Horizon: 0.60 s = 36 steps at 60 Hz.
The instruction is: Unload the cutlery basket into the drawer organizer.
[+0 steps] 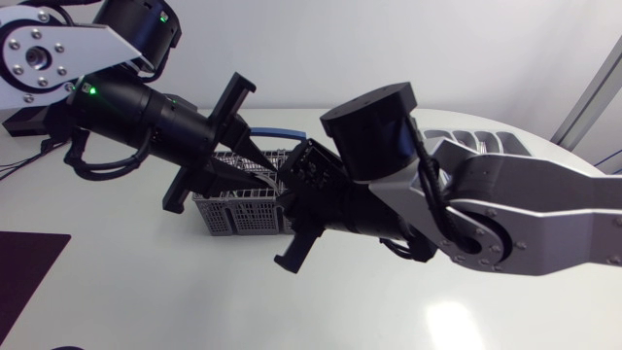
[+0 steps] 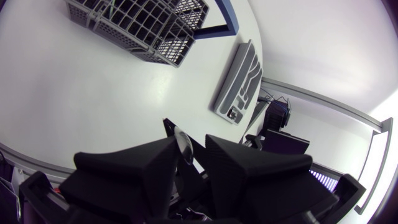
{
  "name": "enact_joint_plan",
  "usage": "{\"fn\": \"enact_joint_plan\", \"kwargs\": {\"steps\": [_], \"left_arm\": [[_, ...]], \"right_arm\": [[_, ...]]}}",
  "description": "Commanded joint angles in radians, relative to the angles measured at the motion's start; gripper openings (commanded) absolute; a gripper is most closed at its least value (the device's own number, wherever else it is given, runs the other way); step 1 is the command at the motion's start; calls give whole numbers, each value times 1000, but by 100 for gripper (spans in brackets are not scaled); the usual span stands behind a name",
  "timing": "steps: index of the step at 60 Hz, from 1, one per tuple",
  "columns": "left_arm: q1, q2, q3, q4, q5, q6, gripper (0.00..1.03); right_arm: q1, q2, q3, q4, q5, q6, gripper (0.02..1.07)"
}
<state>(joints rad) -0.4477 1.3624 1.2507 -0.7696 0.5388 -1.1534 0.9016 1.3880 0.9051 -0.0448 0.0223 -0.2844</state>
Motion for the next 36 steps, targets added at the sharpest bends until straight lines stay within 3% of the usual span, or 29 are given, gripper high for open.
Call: {"fn": "enact_joint_plan", "kwargs": {"steps": [1,9,19,36], "left_arm": [[18,-22,49,6,4,-26,57],[58,-23,75,6,4,-20,73],[162,-9,122,-50,-11,12,78],[234,27,161,-143,-102,95,82]], "right_arm": [[-3,6,12,-27,-19,-7,8],[-20,-10,-2,-47,-32,-9,8],[-70,-63,-32,-81,-53,-24,8],[-222,-159,-91,-141,-142,-71,8]]}}
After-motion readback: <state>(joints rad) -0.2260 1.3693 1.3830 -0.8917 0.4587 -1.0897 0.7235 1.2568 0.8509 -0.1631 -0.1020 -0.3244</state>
